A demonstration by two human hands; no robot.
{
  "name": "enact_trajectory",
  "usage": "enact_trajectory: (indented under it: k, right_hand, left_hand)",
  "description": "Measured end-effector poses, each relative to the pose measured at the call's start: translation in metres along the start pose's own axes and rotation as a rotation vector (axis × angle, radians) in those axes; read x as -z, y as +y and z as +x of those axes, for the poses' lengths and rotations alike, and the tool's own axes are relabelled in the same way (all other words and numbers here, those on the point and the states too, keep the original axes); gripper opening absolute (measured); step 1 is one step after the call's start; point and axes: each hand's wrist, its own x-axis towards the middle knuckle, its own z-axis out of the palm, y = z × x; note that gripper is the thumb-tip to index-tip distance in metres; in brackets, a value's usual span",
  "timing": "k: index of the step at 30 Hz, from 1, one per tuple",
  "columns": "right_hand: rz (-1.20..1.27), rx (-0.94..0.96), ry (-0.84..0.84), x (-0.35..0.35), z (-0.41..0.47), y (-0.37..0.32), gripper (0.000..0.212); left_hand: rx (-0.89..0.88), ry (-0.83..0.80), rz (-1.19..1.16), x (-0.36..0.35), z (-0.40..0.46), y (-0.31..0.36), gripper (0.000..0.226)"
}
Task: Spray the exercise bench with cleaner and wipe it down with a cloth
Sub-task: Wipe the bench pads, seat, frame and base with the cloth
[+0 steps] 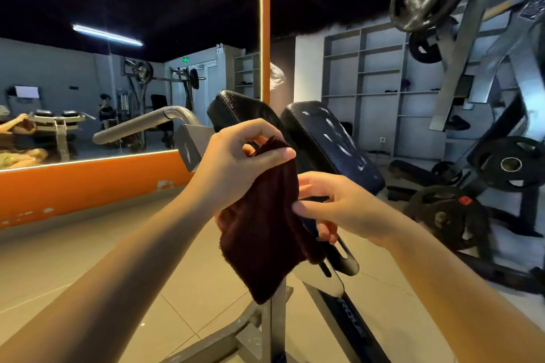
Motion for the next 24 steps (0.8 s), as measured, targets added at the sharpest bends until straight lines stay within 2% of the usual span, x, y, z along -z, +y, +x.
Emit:
enact_trajectory:
  k: [3,4,6,7,9,13,14,16,18,21,24]
  right_hand:
    - [0.035,-0.045,-0.007,0.007,-0.018,-0.002,0.048]
    - [-0.020,-0.032,0.023,0.009,-0.024,-0.001,0.044]
    - [-0.288,0.021,0.101,0.013,-0.032,0.002,0.014]
    - [-0.428,0.033,0.128,0.014,-0.034,0.004,0.007]
    - [-0.554,0.005,0.183,0.013,-0.036,0.013,0.014]
    - [-0.533,-0.073,0.363,0.023,-0.027,0.026,0.024]
    - [-0.487,-0.086,0.353,0.028,-0.023,0.027,0.022]
    - [-0.291,-0.121,0.214,0.033,-0.012,0.024,0.008]
    - [-0.205,-0.167,0.073,0.032,-0.002,0.027,0.014]
    - [-0.376,-0.163,-0.015,0.027,0.010,0.035,0.007]
    - [-0.495,-0.187,0.095,0.032,0.012,0.034,0.010]
  left_hand:
    - [-0.023,0.042,0.044,-0.007,-0.001,0.003,0.013]
    - [-0.029,0.063,0.054,-0.011,-0.002,0.003,0.012]
    - [-0.039,0.079,0.086,-0.023,-0.007,0.003,0.012]
    - [-0.042,0.082,0.111,-0.031,-0.010,0.004,0.012]
    - [-0.024,0.101,0.151,-0.048,-0.016,0.006,0.011]
    - [0.017,0.133,0.178,-0.069,-0.015,0.002,0.013]
    - [0.028,0.141,0.180,-0.071,-0.013,-0.002,0.013]
    - [0.054,0.169,0.165,-0.072,-0.007,-0.012,0.014]
    - [0.066,0.186,0.179,-0.070,-0.004,-0.023,0.015]
    - [0.093,0.190,0.213,-0.066,-0.004,-0.034,0.014]
    - [0.084,0.204,0.224,-0.062,-0.003,-0.039,0.015]
